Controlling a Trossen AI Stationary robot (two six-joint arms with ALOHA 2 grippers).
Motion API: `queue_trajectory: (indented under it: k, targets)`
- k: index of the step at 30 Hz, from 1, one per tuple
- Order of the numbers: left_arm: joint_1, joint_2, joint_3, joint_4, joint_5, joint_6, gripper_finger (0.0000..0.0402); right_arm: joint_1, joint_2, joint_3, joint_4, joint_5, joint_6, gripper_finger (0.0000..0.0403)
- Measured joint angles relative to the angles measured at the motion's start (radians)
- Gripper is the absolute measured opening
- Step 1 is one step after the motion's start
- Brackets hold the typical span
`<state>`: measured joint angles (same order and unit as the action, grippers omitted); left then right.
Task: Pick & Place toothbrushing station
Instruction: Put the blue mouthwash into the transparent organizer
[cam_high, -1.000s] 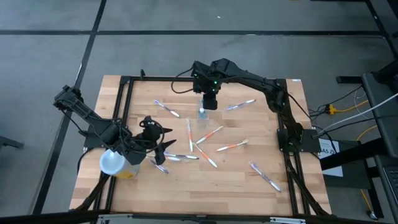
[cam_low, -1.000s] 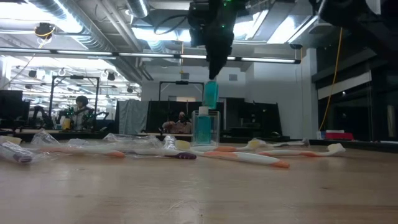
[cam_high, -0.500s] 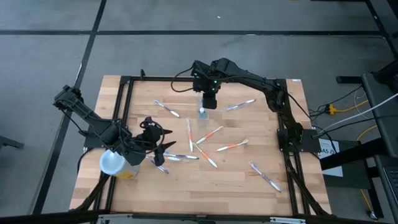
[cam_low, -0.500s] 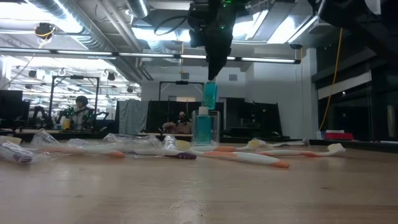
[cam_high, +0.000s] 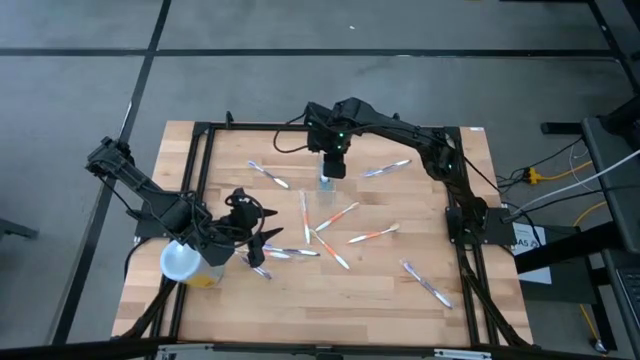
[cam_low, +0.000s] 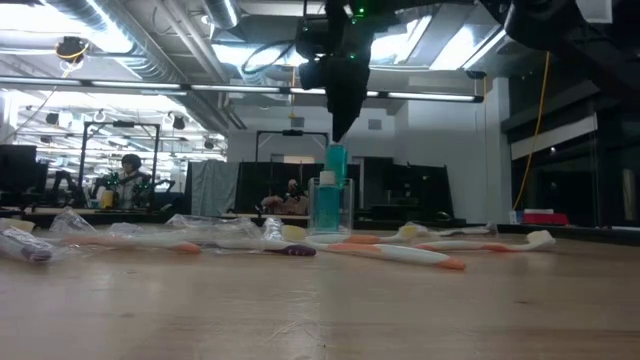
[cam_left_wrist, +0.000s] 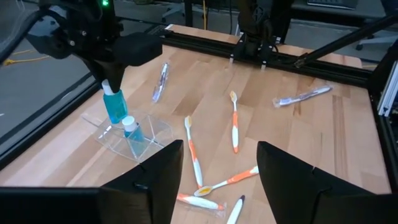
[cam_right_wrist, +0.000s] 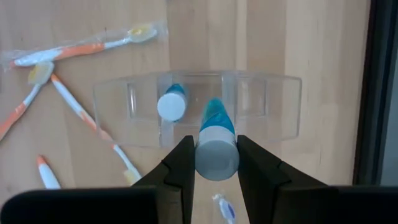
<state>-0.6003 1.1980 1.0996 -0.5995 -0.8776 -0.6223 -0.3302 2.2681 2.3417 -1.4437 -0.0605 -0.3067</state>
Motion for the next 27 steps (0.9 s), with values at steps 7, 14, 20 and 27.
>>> queue_trajectory:
  k: [7,14,20,27]
  targets:
    - [0.000,0.000,0.000,0.000,-0.001,0.005,0.0198,0.000,0.000,0.000,0.020,-0.011,-0.009,0.0093]
    - [0.000,0.000,0.000,0.001,-0.003,0.016,0.0196,-0.002,0.038,-0.002,0.017,-0.019,-0.007,0.0093]
    - [0.000,0.000,0.000,0.004,-0.003,0.016,0.0196,-0.004,0.057,-0.001,0.018,-0.019,-0.011,0.0093]
    - [0.000,0.000,0.000,0.005,-0.002,0.016,0.0196,-0.009,0.087,-0.001,0.025,-0.026,-0.007,0.0093]
